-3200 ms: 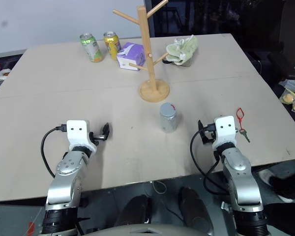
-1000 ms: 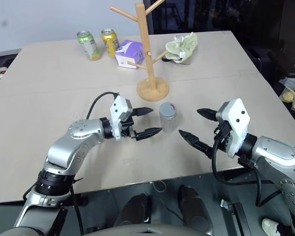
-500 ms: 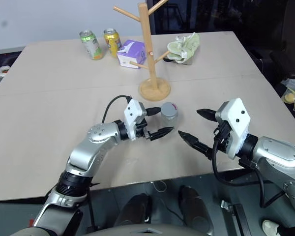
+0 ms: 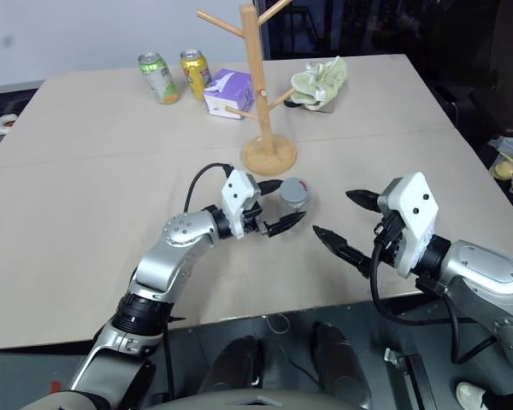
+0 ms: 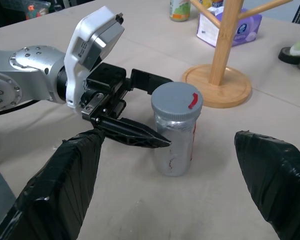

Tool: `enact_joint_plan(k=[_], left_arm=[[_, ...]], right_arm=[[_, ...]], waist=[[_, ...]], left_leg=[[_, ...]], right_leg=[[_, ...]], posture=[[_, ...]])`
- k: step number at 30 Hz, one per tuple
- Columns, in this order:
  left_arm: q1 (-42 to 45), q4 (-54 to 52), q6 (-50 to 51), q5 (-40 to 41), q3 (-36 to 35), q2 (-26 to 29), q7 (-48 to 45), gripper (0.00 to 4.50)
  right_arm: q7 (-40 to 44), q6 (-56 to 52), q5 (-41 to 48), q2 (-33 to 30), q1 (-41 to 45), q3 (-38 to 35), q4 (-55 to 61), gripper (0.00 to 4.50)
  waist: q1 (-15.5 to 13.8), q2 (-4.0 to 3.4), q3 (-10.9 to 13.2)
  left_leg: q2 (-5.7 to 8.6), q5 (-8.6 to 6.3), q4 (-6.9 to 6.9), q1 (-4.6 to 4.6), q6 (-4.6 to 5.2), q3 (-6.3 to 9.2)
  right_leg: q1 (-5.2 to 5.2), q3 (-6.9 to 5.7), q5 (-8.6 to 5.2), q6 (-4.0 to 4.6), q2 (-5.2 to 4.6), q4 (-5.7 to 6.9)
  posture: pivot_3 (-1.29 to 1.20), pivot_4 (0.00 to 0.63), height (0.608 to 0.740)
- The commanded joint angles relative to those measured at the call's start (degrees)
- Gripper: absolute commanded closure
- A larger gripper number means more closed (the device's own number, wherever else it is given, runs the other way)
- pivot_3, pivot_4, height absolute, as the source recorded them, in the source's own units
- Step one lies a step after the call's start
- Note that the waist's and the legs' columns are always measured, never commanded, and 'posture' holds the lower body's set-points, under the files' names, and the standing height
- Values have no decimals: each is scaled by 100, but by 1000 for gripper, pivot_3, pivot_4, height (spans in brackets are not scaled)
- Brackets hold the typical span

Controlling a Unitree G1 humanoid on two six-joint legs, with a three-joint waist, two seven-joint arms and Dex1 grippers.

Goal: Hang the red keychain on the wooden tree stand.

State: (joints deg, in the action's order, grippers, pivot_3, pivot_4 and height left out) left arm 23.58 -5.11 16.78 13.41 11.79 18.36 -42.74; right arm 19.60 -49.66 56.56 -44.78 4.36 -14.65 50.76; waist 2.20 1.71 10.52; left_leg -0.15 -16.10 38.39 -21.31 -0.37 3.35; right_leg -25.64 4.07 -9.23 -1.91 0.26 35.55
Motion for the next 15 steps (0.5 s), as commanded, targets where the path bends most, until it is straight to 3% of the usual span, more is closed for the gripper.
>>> enact_joint_plan(k=[1,6,15], left_arm=[[90,-112,-74,31,-10,-61,-20,88],[79,-128,-39,41,-9,-84,-45,2037],[165,-243,291,126,-181,151,-120,2057]], right_arm=[[-60,153,26,-67,-4,-185,175,0],[-95,153,62,-91,10,-189,175,0],[-191,134,162,-131,152,-100,124,0]], waist=[[-1,0,0],[0,0,0],[5,0,0]], left_leg=[[0,0,0,0,0,0],[0,0,1,0,0,0],[0,0,1,1,0,0]], right_leg=[[0,0,0,0,0,0],[0,0,0,0,0,1],[1,0,0,0,1,3]], posture=[[0,150,740],[0,150,740],[0,150,740]])
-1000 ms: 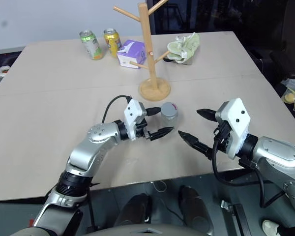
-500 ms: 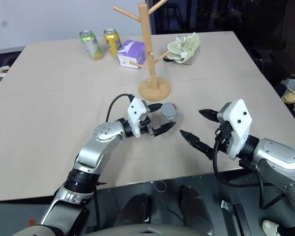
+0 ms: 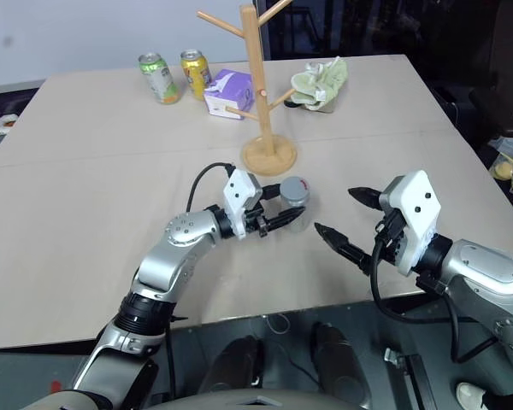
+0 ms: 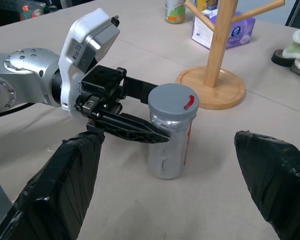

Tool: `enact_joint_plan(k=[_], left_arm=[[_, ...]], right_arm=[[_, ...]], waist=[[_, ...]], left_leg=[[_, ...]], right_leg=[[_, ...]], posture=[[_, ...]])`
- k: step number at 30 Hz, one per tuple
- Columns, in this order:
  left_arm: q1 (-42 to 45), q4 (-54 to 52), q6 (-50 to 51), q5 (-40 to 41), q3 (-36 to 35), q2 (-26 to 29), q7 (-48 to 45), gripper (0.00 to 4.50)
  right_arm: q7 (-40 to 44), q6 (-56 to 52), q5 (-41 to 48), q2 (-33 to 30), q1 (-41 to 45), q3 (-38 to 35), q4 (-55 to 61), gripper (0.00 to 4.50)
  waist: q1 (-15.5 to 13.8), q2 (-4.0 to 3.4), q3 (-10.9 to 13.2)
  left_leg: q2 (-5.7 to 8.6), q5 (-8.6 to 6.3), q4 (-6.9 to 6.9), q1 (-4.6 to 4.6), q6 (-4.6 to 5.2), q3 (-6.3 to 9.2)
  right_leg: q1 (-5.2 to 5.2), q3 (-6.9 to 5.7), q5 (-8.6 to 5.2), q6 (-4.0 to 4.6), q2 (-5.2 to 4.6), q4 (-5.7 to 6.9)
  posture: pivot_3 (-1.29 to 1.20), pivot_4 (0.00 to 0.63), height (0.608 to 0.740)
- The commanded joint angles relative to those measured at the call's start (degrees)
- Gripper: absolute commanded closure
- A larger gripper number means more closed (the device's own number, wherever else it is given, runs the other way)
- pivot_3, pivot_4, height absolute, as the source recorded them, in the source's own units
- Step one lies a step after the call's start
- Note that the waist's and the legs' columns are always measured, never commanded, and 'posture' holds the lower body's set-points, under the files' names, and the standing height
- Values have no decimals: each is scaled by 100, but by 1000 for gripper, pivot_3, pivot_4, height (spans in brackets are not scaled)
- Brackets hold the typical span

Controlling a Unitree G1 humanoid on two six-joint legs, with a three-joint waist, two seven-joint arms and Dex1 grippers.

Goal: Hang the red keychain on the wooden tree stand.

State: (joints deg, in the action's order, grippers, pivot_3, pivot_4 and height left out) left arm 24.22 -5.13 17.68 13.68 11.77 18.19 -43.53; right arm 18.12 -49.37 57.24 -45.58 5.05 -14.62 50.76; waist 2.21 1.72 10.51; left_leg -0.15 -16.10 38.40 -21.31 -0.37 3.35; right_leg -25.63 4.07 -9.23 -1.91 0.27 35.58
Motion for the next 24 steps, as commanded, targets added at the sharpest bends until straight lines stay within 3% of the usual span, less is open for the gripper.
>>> enact_joint_plan(k=[1,5,7,11,18,24], left_arm=[[128,-293,325,178,-271,234,-48,2057],[268,-534,999,750,-925,795,-230,2057],[338,-567,1289,1036,-1346,1366,-528,2057],[719,106,1353,1141,-2098,1990,-398,2057],[1884,3128,-481,244,-3335,2122,1829,2057],[2080,4832,-1651,-157,-3550,2302,2718,2057]], right_arm=[[-44,103,95,-54,95,-93,114,0],[-44,110,88,-29,184,-37,33,0],[-71,113,128,54,327,89,-24,0],[64,127,83,135,671,365,-199,0],[331,242,-186,481,1464,993,-667,0],[477,268,-355,659,1722,1194,-839,0]], waist=[[9,0,0],[32,-1,0],[47,0,1],[23,1,2],[17,2,1],[-10,4,1]], left_leg=[[0,0,0,0,0,0],[-4,0,0,4,0,-1],[-6,0,-1,10,0,-1],[-13,0,-2,13,0,1],[-6,0,1,12,0,-1],[-3,-1,-6,-1,0,7]], right_leg=[[0,0,0,0,1,1],[-1,1,0,1,6,6],[-2,1,-1,1,9,13],[-3,-1,-1,2,15,13],[0,-2,10,-16,4,11],[-6,-13,14,-21,-7,1]], posture=[[0,150,740],[0,150,740],[0,150,740],[0,150,740],[0,150,740],[0,150,740]])
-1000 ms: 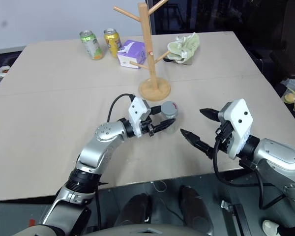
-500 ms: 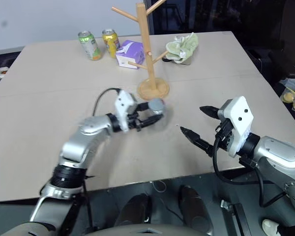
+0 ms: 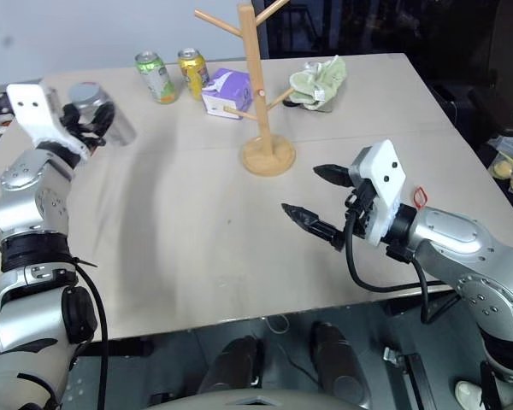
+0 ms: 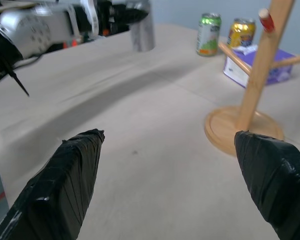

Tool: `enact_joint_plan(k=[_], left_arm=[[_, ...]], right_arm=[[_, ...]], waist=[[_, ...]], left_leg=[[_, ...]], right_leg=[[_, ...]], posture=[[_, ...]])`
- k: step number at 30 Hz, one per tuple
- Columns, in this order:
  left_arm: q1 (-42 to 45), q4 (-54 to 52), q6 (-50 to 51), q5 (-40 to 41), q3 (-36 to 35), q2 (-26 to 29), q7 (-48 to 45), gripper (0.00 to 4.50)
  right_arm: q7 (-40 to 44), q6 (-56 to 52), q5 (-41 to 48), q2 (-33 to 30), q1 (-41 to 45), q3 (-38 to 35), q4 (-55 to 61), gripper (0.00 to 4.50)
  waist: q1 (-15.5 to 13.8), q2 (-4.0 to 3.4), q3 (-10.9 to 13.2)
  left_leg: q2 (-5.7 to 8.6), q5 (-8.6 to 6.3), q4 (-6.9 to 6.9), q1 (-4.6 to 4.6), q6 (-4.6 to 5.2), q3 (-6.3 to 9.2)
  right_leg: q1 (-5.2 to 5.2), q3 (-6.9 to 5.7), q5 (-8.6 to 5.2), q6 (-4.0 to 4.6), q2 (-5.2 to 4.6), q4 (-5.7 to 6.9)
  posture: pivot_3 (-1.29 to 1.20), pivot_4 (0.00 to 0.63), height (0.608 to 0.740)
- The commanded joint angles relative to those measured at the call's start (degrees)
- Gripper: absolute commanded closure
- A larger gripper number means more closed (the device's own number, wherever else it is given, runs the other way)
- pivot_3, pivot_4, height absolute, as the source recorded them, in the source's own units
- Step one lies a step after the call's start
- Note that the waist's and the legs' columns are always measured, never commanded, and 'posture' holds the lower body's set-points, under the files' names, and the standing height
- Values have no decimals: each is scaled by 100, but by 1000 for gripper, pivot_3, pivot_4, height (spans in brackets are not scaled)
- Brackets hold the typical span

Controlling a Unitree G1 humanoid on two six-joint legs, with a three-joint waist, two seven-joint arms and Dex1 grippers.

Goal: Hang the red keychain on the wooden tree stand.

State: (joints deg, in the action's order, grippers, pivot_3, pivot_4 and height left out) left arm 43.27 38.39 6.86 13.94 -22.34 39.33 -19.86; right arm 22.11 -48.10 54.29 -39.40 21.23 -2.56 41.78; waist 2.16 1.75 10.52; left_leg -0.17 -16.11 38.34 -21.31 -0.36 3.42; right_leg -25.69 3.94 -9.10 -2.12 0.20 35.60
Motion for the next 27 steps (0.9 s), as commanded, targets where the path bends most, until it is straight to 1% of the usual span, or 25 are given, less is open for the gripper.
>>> enact_joint_plan(k=[1,3,5,14,19,27], left_arm=[[196,685,-706,-230,-132,205,445,2057],[222,1044,-907,-276,-145,219,658,2057],[211,1159,-1006,-268,-142,182,755,2057],[185,1812,-1541,-222,-125,156,720,2057],[122,1879,-1490,-125,-227,134,844,2057],[-72,1697,-1476,-118,-260,83,865,2057]], right_arm=[[88,134,-82,59,119,1,50,0],[93,118,-106,82,129,14,45,0],[89,96,-121,96,122,18,52,0],[-95,-69,-13,165,202,-36,136,0],[-153,-107,41,161,181,-66,162,0],[-67,-11,-36,156,34,-53,158,0]], waist=[[-17,2,0],[-47,4,-1],[-64,6,-2],[-98,8,-3],[-103,9,-3],[-105,9,-4]], left_leg=[[3,0,1,-3,0,1],[8,0,6,-11,0,7],[10,0,13,-19,0,13],[8,0,18,-20,0,17],[8,0,18,-21,0,18],[9,0,18,-19,0,18]], right_leg=[[0,-2,0,-1,-6,-1],[0,-11,1,-1,-15,-2],[0,-18,2,-2,-22,-5],[-1,-26,3,-2,-20,2],[-1,-27,4,-2,-21,3],[0,-28,4,-1,-22,4]], posture=[[0,150,740],[0,150,740],[0,150,740],[0,150,740],[0,150,740],[0,150,740]])
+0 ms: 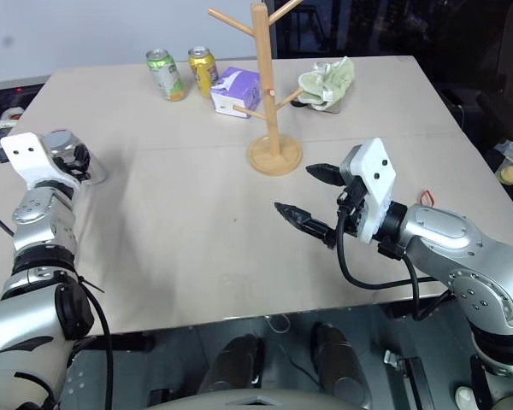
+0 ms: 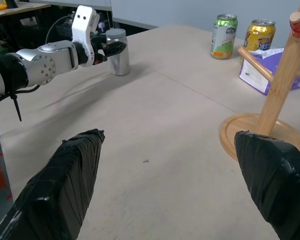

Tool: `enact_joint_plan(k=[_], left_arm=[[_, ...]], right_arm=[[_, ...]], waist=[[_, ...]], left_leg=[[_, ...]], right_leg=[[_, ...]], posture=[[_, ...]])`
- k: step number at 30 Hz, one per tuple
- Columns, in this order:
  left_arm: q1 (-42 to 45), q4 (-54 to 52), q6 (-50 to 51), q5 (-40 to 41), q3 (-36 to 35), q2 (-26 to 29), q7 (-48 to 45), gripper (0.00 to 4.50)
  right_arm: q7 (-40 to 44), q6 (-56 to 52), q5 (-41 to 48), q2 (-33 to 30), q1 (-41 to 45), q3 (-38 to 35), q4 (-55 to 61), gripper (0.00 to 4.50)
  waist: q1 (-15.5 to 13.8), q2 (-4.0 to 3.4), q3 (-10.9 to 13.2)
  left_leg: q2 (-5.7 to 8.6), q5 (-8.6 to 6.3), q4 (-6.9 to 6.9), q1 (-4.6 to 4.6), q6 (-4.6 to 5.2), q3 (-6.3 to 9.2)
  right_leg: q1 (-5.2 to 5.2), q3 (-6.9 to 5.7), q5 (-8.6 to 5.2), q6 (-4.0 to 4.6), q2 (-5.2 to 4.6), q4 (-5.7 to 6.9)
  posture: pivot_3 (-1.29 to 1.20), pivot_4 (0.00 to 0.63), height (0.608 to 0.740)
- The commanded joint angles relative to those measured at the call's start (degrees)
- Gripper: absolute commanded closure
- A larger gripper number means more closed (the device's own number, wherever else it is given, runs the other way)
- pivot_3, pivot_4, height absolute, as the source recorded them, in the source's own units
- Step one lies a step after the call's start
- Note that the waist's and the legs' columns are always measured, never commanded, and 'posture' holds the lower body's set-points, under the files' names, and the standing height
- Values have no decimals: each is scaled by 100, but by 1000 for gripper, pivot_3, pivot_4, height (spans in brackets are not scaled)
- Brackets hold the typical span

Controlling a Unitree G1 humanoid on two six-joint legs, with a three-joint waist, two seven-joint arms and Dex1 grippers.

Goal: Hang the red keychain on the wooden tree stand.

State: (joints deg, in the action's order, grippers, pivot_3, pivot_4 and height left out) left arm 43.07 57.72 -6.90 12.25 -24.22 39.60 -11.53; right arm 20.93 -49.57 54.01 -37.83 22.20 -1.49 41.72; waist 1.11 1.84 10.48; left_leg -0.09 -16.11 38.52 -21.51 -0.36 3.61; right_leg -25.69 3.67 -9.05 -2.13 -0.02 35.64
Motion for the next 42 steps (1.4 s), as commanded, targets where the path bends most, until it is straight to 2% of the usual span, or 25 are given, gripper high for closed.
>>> enact_joint_plan(k=[1,3,4,10,14,19,23,25,27,33,38,42], left_arm=[[-78,-258,-92,55,-66,57,36,998],[-114,-291,-77,61,-56,66,40,160],[-123,-302,-68,64,-55,73,42,70],[-183,-541,72,115,-105,175,36,70],[-324,-1126,427,227,-209,290,69,70],[-887,-3449,1521,442,-425,575,145,70],[-864,-4418,2338,937,-252,750,-559,70],[-804,-4768,2761,1260,88,774,-1243,70],[-751,-5281,3091,1523,758,674,-2135,70],[-428,-6177,3614,2006,2069,367,-3891,70],[-19,-5920,3429,1763,2855,81,-4844,70],[315,-5418,2941,1367,3399,-426,-5339,70]], right_arm=[[69,159,-29,-2,-93,-157,164,0],[96,198,-65,1,-146,-145,165,0],[115,215,-86,2,-171,-141,165,0],[202,276,-197,38,-205,-98,115,0],[210,255,-214,45,-176,-135,89,0],[38,163,-98,-13,-405,-419,199,0],[-275,73,8,18,-664,-635,322,0],[-515,14,-47,4,-822,-770,356,0],[-1118,-110,-383,63,-1059,-1016,294,0],[-2401,-517,-1204,226,-1824,-1550,496,0],[-2281,-296,-1770,220,-2728,-1686,522,0],[-1622,27,-1716,287,-2775,-1768,-241,0]], waist=[[0,1,-1],[3,1,-1],[4,1,-1],[-3,2,-1],[5,2,-1],[17,3,-1],[-28,4,-2],[-44,4,-3],[-45,5,-4],[17,6,-4],[126,1,-5],[131,-3,-9]], left_leg=[[0,0,0,1,0,-1],[0,0,0,1,0,-1],[0,0,0,1,0,-1],[0,0,2,1,0,-1],[-1,0,2,1,0,0],[-9,0,2,-1,0,3],[-3,0,3,1,0,2],[0,0,6,3,-1,1],[4,1,12,5,-1,0],[3,0,25,-6,0,-10],[-2,0,13,-14,1,-14],[-2,1,19,-4,2,-26]], right_leg=[[0,0,0,0,0,0],[0,1,0,0,0,2],[0,1,0,0,0,2],[0,0,0,0,0,5],[0,0,0,0,0,6],[-1,0,3,6,-3,6],[1,0,-1,0,-4,7],[4,0,-2,-1,-3,9],[6,1,-4,2,-2,12],[1,11,-8,9,5,15],[-1,24,-7,7,19,19],[11,36,-16,22,25,20]], posture=[[0,150,740],[0,150,740],[0,150,740],[0,150,740],[0,150,740],[0,150,740],[0,150,740],[0,150,740],[0,150,740],[0,150,740],[0,150,740],[0,150,740]])
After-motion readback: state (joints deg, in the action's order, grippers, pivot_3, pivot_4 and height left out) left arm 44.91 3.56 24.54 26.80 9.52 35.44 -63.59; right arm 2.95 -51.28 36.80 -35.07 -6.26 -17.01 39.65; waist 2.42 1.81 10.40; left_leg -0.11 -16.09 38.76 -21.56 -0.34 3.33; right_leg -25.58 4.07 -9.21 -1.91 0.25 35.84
